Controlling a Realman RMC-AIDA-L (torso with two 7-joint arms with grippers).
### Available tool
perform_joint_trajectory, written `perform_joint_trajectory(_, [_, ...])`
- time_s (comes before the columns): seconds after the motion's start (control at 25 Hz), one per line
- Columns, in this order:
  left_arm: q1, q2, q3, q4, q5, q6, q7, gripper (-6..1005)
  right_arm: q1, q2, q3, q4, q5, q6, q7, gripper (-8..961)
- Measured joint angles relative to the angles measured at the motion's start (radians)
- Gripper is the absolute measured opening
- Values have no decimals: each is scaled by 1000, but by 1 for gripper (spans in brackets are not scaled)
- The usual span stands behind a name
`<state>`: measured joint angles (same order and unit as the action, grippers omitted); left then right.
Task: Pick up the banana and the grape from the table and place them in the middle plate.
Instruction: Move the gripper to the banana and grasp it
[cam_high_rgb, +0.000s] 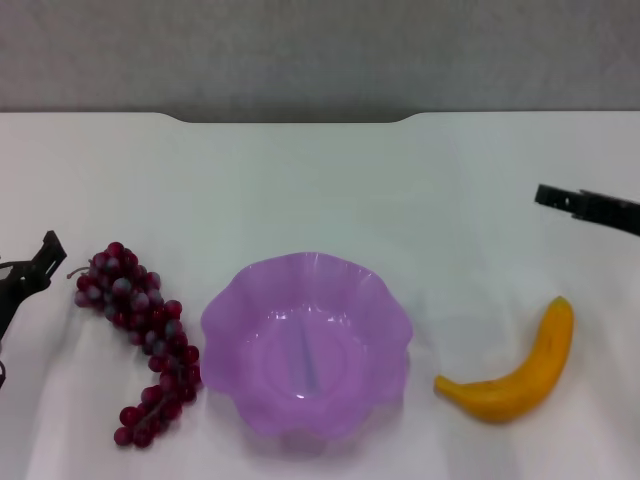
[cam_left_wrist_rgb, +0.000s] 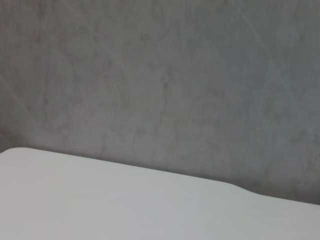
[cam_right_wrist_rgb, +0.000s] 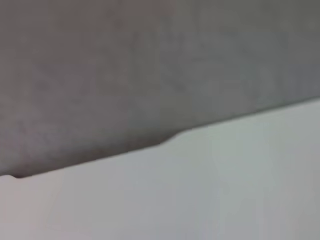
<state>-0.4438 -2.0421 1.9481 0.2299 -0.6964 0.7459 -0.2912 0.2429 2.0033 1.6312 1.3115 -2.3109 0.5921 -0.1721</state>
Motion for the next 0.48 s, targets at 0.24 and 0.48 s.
perform_joint_trajectory(0.24, [0, 1, 0, -4, 0, -2, 6, 885, 66, -2, 69, -158, 15, 135, 18, 879])
perform_joint_trajectory(0.48, [-2, 2, 0, -5, 2, -2, 8, 884, 151, -4, 170, -286, 12, 297, 14, 879])
